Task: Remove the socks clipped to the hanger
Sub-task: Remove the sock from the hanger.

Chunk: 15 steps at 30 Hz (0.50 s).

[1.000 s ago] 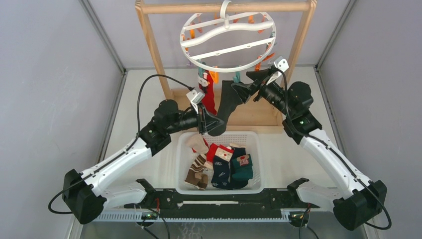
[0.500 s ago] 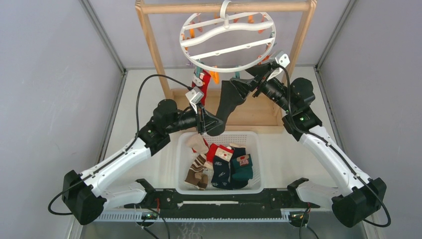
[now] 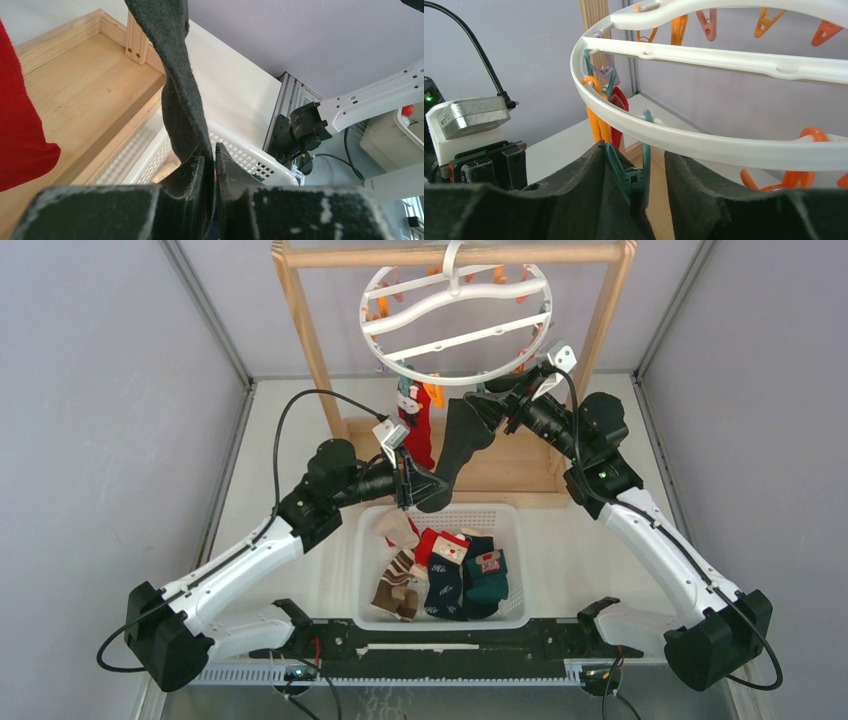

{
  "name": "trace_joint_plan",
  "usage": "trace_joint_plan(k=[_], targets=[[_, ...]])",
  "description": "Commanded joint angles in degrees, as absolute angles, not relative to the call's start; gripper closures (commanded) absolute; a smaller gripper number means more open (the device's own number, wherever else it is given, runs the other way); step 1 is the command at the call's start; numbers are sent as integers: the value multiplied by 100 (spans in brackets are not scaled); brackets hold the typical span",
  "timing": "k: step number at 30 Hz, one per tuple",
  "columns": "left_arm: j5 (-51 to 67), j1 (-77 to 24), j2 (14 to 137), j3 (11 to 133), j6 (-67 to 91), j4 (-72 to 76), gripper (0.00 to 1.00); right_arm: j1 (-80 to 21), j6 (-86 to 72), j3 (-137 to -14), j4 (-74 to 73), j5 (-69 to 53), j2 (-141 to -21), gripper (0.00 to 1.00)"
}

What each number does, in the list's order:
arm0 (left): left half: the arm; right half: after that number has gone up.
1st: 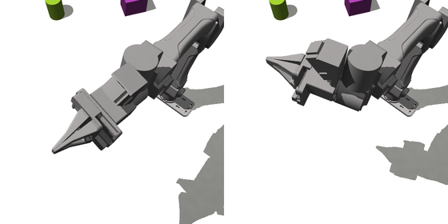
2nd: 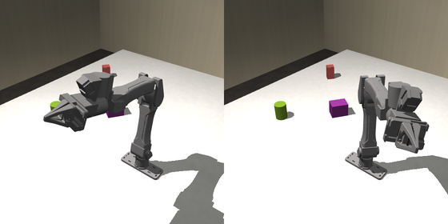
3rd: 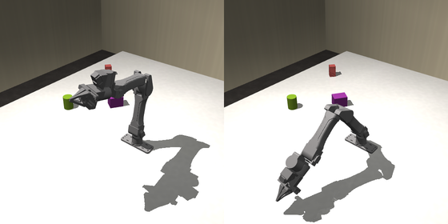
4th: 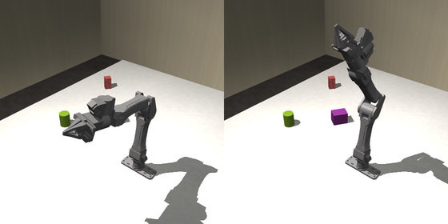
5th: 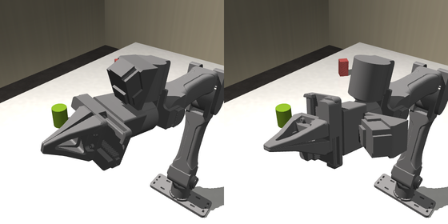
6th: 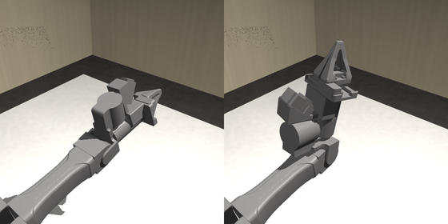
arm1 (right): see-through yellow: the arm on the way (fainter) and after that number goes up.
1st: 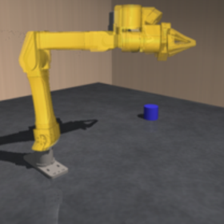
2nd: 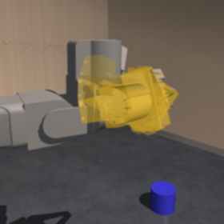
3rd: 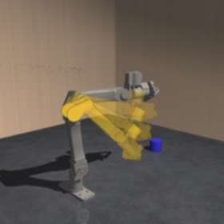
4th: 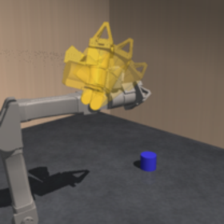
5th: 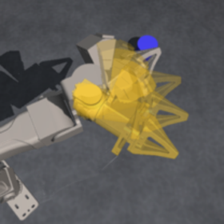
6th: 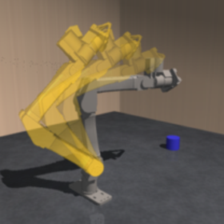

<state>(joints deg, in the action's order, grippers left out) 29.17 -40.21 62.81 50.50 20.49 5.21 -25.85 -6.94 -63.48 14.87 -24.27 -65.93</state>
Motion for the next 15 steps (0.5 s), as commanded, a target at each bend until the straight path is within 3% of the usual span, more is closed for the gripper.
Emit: trace_joint_plan(k=[1,3,5,10,15], targets=[[3036,-3979,6208,5382,1978,689,85,-2567,-764,-6641,1802,-2455,-6576,49],[3040,-3981,6199,5353,1990,702,85,-2562,-775,-6640,1793,-2444,-6566,57],[3032,-3977,6175,5319,2000,714,84,-2558,-775,-6636,1785,-2435,-6559,71],[3021,-3967,6119,5262,2012,729,84,-2558,-759,-6637,1724,-2392,-6526,85],[3072,-3967,6040,5172,2085,774,85,-2540,-768,-6636,1688,-2388,-6521,85]])
